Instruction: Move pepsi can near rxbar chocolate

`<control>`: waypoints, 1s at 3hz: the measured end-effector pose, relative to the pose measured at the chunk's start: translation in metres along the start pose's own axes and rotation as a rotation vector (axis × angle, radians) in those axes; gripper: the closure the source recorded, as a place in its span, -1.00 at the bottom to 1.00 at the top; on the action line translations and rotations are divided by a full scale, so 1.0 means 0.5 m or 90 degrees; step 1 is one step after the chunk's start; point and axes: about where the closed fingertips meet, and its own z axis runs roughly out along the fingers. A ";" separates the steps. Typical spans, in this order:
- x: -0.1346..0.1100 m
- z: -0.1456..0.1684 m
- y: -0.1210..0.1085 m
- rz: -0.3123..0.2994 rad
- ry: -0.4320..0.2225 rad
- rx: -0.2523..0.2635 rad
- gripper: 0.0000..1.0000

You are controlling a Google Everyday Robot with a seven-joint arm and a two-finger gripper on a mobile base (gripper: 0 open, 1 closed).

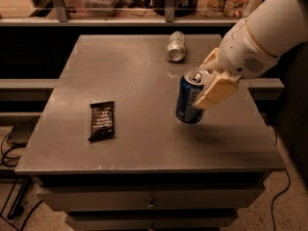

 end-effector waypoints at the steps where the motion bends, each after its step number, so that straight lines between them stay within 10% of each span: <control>1: -0.059 0.047 -0.006 -0.024 -0.001 -0.011 1.00; 3: -0.165 0.145 -0.026 -0.065 -0.028 -0.042 0.62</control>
Offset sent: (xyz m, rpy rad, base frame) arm 0.0360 0.1211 -0.0224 0.0124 0.0087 0.1606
